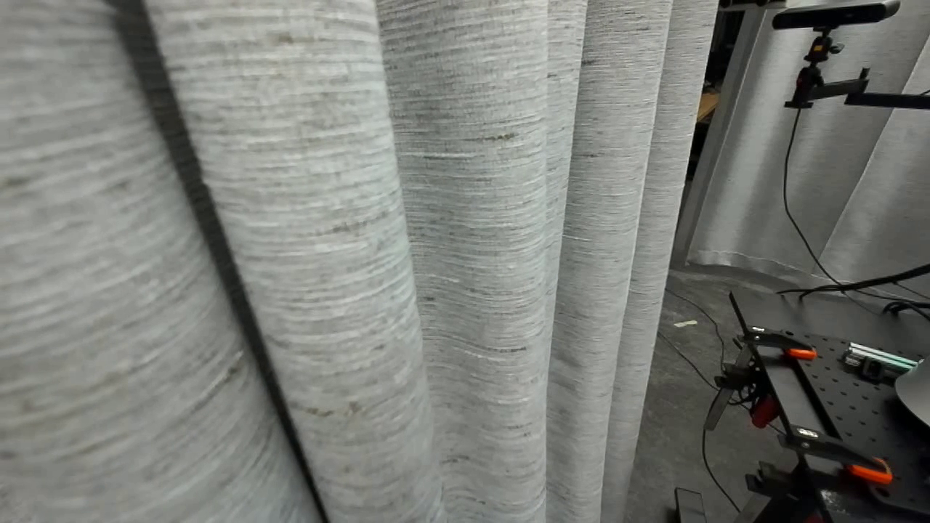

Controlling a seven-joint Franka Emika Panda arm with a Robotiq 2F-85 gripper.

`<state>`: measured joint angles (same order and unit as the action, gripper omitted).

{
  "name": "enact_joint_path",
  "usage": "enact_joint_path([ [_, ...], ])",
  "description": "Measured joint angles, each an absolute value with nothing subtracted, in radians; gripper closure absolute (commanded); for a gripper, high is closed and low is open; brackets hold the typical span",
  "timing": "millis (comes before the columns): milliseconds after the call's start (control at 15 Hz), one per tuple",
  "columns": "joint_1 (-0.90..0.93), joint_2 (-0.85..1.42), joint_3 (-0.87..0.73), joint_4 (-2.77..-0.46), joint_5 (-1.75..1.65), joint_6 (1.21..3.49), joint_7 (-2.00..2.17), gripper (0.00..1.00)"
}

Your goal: Close the curtain

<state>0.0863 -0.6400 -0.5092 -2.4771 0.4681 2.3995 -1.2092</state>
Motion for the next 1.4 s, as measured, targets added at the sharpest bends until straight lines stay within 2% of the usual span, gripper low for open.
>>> enact_joint_path([
  [867, 0.084, -0.535, -0.514, -2.435, 0.581, 2.486, -1.174, 1.0],
  [1400, 0.058, -0.372, -0.557, -2.309, 0.682, 2.557, -1.174, 1.0],
])
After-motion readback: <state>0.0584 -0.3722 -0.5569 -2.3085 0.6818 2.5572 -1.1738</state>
